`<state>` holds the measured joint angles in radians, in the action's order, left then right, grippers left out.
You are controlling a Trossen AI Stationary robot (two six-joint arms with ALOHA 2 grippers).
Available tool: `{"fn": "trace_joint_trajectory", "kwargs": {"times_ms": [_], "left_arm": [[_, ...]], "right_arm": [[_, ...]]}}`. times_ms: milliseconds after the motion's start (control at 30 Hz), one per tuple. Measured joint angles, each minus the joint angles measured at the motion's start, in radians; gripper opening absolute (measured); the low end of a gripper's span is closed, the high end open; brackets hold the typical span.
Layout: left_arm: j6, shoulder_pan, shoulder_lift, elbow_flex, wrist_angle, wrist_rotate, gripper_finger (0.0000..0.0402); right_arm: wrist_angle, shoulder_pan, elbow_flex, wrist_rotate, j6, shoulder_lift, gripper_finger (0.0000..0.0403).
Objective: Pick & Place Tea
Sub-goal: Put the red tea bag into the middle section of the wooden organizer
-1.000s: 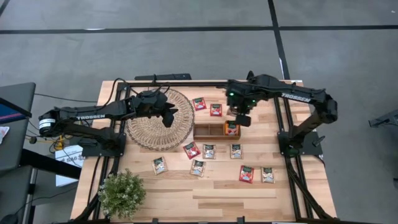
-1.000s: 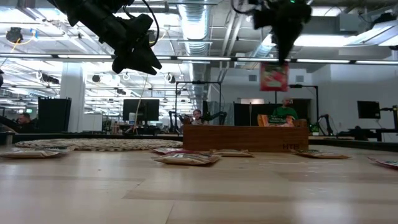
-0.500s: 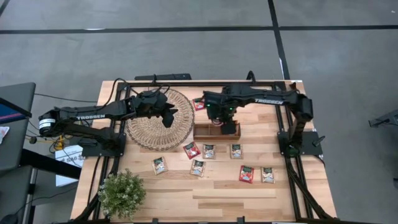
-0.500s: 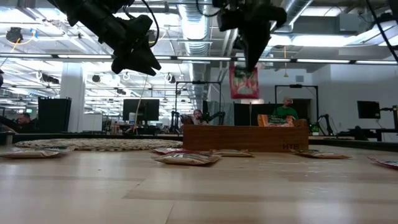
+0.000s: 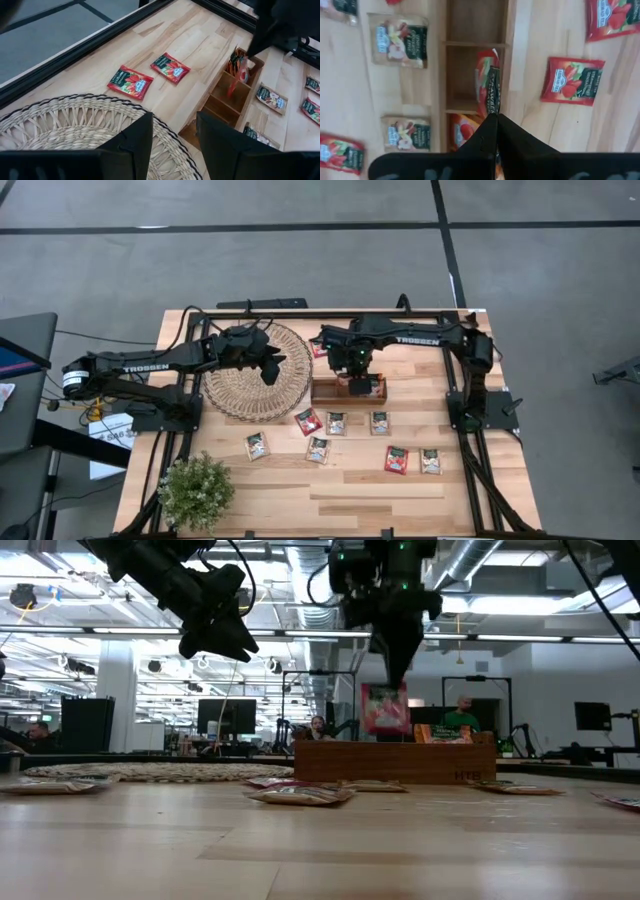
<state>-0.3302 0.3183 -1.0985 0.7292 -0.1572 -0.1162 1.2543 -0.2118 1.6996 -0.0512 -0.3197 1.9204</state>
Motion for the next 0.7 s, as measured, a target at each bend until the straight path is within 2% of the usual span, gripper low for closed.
{"fn": "trace_joint_trajectory", "kwargs": {"times_ms": [267, 700], "left_arm": [[0.000, 0.000, 0.000, 0.000, -0.002, 0.000, 0.0142], [0.001, 0.000, 0.000, 0.000, -0.002, 0.000, 0.0142]], "right_arm": [[-0.031, -0.007, -0.043, -0.005, -0.006, 0.021, 0.0000], [-0.037, -0.015, -0.041, -0.002, -0.005, 0.020, 0.0000]]}}
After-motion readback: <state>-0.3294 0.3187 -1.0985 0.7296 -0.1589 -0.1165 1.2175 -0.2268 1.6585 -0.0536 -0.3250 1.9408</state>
